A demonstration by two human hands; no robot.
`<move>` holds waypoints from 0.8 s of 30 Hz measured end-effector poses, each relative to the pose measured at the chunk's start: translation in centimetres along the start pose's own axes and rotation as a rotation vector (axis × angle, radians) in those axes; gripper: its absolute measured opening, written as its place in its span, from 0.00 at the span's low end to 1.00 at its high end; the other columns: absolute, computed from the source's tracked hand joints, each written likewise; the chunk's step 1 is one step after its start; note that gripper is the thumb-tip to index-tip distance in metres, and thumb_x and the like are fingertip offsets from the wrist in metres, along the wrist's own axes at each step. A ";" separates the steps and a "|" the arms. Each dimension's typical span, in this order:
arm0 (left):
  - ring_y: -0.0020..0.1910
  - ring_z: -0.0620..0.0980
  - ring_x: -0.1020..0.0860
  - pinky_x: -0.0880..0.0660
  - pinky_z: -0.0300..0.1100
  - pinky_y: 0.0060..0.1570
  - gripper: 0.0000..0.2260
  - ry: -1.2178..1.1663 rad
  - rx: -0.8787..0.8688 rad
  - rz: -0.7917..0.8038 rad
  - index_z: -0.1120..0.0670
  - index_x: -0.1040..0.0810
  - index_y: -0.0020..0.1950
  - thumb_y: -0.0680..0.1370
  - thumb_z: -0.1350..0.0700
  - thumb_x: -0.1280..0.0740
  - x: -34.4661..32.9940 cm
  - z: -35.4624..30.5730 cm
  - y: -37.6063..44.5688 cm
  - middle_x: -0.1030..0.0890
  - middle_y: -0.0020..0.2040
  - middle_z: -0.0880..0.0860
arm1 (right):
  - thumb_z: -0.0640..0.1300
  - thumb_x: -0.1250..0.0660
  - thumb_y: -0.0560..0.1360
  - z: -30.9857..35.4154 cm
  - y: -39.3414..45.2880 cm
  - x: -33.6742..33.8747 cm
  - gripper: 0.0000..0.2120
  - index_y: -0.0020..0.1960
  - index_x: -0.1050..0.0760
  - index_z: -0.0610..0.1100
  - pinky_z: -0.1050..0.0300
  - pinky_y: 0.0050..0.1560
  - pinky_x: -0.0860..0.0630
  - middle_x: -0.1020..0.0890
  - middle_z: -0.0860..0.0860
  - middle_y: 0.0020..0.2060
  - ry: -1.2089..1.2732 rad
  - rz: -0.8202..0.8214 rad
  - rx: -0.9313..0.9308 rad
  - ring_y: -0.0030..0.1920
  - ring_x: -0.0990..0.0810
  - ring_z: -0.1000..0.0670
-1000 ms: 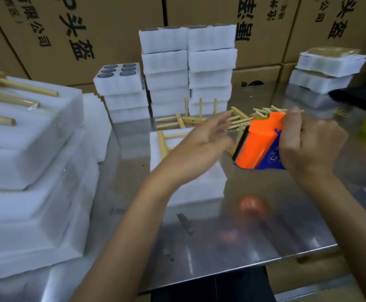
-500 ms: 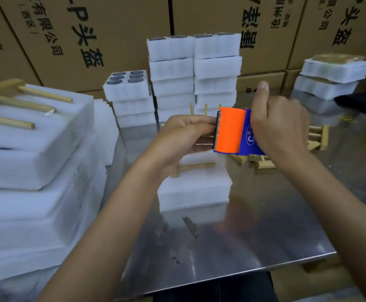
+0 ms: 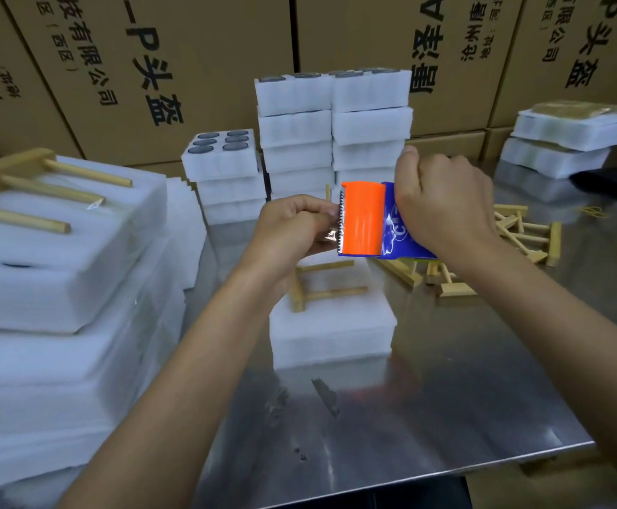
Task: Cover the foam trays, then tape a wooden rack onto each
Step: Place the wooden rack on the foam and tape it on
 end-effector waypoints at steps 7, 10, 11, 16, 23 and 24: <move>0.31 0.46 0.20 0.18 0.43 0.44 0.08 -0.024 -0.040 -0.352 0.59 0.23 0.43 0.81 0.65 0.36 9.9 0.1 2.3 0.20 0.38 0.56 | 0.49 0.49 0.81 -4.4 2.0 -1.3 0.20 0.35 0.31 0.42 0.55 0.33 0.38 0.27 0.47 0.28 -0.282 0.152 0.079 0.32 0.28 0.43; 0.29 0.46 0.22 0.18 0.45 0.42 0.06 -0.014 0.008 -0.343 0.60 0.24 0.45 0.81 0.66 0.37 10.7 1.9 2.4 0.23 0.40 0.58 | 0.52 0.48 0.81 -8.8 1.5 -0.9 0.19 0.35 0.33 0.46 0.58 0.30 0.46 0.29 0.50 0.27 -0.366 0.235 0.031 0.29 0.31 0.50; 0.29 0.47 0.22 0.17 0.45 0.41 0.06 -0.039 0.004 -0.340 0.60 0.24 0.45 0.81 0.66 0.37 10.2 2.2 2.5 0.23 0.39 0.57 | 0.53 0.48 0.82 -9.8 1.4 -0.8 0.19 0.36 0.33 0.46 0.58 0.30 0.45 0.28 0.50 0.28 -0.353 0.258 0.012 0.29 0.30 0.51; 0.31 0.50 0.27 0.20 0.40 0.32 0.05 -0.329 0.110 -0.326 0.59 0.25 0.44 0.79 0.63 0.36 8.8 3.2 3.4 0.27 0.33 0.53 | 0.55 0.47 0.82 -10.9 2.2 -0.5 0.20 0.36 0.32 0.46 0.58 0.31 0.42 0.26 0.48 0.29 -0.269 0.282 -0.048 0.30 0.28 0.50; 0.34 0.47 0.29 0.25 0.39 0.38 0.07 -0.005 0.090 -0.431 0.55 0.27 0.45 0.76 0.62 0.29 10.6 6.4 3.1 0.27 0.39 0.53 | 0.56 0.50 0.81 -8.4 4.2 -2.8 0.23 0.34 0.30 0.46 0.57 0.31 0.44 0.27 0.48 0.30 -0.343 0.423 0.058 0.32 0.29 0.49; 0.33 0.48 0.29 0.26 0.39 0.38 0.08 0.078 0.087 -0.459 0.55 0.27 0.46 0.77 0.61 0.29 10.9 6.9 3.1 0.27 0.39 0.53 | 0.56 0.51 0.81 -8.2 4.2 -3.4 0.24 0.34 0.30 0.46 0.57 0.31 0.44 0.27 0.48 0.30 -0.354 0.450 0.068 0.32 0.29 0.49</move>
Point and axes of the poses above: each hand's wrist, its own y-axis towards the middle knuckle, its own x-axis out of the back of the hand, z = x × y, the point moved 5 cm from there along y, towards the middle knuckle
